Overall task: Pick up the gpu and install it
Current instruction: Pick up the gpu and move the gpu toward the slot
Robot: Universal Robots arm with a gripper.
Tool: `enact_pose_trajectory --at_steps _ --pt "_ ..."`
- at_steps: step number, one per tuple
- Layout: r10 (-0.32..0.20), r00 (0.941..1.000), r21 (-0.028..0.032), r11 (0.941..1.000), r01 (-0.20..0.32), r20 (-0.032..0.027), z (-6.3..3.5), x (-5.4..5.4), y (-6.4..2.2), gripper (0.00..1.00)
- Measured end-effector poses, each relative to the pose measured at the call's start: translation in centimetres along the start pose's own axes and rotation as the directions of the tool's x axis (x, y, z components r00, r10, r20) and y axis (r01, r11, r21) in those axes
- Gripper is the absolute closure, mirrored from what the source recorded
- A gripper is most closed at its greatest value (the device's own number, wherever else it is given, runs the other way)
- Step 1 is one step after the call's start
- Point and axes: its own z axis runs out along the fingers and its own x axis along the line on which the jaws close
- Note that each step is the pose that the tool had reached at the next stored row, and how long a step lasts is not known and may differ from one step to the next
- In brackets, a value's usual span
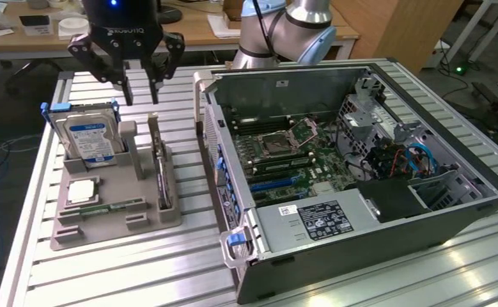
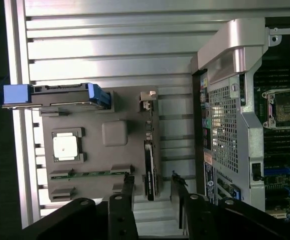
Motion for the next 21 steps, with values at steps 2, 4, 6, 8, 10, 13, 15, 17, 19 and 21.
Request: enact_pose_trajectory --at_steps 2,4,6,8,10,13,15,17,19,21 --pt "0.000 1.0000 0.0000 1.0000 0.000 0.0001 0.00 0.01 0.00 0.53" --pt "-0.001 1.0000 0.0000 1.0000 0.001 0.0000 0.00 0.01 0.00 0.47" --pt "-0.005 1.0000 0.0001 1.0000 0.005 -0.0009 0.03 0.02 0.00 0.41" --pt "-0.012 0.9999 0.0008 0.9999 0.012 -0.0020 0.10 0.02 0.00 0.41" --pt "-0.028 0.9996 0.0014 0.9996 0.028 -0.0031 0.14 0.01 -0.04 0.41" --pt "-0.062 0.9981 0.0005 0.9981 0.062 -0.0047 0.23 0.01 -0.06 0.41" --pt "-0.069 0.9976 0.0003 0.9976 0.069 -0.0050 0.26 0.00 -0.17 0.41" --pt "-0.069 0.9976 0.0003 0.9976 0.069 -0.0051 0.27 -0.01 -0.31 0.41" --pt "-0.069 0.9976 0.0004 0.9976 0.069 -0.0051 0.29 -0.02 -0.48 0.41" --pt "-0.068 0.9976 0.0003 0.9977 0.068 -0.0050 0.30 -0.02 -0.53 0.41"
